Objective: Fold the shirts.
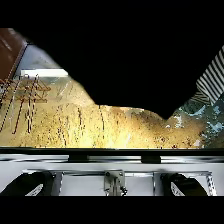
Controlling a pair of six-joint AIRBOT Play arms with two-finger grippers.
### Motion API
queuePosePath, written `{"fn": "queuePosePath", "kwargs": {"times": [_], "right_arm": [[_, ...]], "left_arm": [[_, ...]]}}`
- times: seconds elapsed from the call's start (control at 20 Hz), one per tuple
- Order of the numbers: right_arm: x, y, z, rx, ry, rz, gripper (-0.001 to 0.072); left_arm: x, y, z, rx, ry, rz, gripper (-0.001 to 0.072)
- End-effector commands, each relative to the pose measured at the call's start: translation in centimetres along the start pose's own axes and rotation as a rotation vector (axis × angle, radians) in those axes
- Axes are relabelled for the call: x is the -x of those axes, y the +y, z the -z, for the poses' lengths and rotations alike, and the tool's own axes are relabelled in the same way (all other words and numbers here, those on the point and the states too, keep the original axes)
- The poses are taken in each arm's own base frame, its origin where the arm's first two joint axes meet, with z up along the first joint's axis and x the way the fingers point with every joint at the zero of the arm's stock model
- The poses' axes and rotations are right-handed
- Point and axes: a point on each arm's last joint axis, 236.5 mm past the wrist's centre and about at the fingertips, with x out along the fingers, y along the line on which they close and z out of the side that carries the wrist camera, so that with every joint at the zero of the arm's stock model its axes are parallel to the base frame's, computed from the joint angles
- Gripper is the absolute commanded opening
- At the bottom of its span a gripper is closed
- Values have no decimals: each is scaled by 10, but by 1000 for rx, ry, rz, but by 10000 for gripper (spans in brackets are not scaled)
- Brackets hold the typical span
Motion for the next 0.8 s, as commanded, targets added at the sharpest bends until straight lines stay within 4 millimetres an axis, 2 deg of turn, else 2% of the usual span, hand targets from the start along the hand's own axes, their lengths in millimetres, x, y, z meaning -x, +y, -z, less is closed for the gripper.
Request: {"fn": "queuePosePath", "kwargs": {"times": [0.0, 0.1, 0.15, 0.2, 0.25, 0.35, 0.45, 0.6, 0.75], "right_arm": [[-2, 13, 35, -28, 158, -52, 62], [-11, 12, 92, -24, 390, -54, 62], [-15, 14, 111, -12, 465, -67, 62], [-23, 15, 120, 12, 496, -81, 62], [-34, 14, 120, 26, 482, -86, 62], [-59, 17, 97, 8, 359, -92, 61], [-76, 25, 57, -31, 180, -123, 61], [-89, 18, 15, -36, -14, -98, 61], [-105, 10, 3, -25, -87, -71, 61]], "left_arm": [[34, 2, 39, -18, 219, -67, 51], [46, 40, 113, 10, 457, -196, 51], [50, 59, 144, 28, 525, -260, 51], [47, 74, 161, 29, 529, -296, 51], [37, 84, 162, 17, 476, -312, 51], [7, 101, 141, -5, 300, -326, 51], [-17, 119, 132, 30, 177, -350, 51], [-41, 146, 151, 154, 121, -390, 51], [-59, 162, 157, 188, 70, -401, 52]]}}
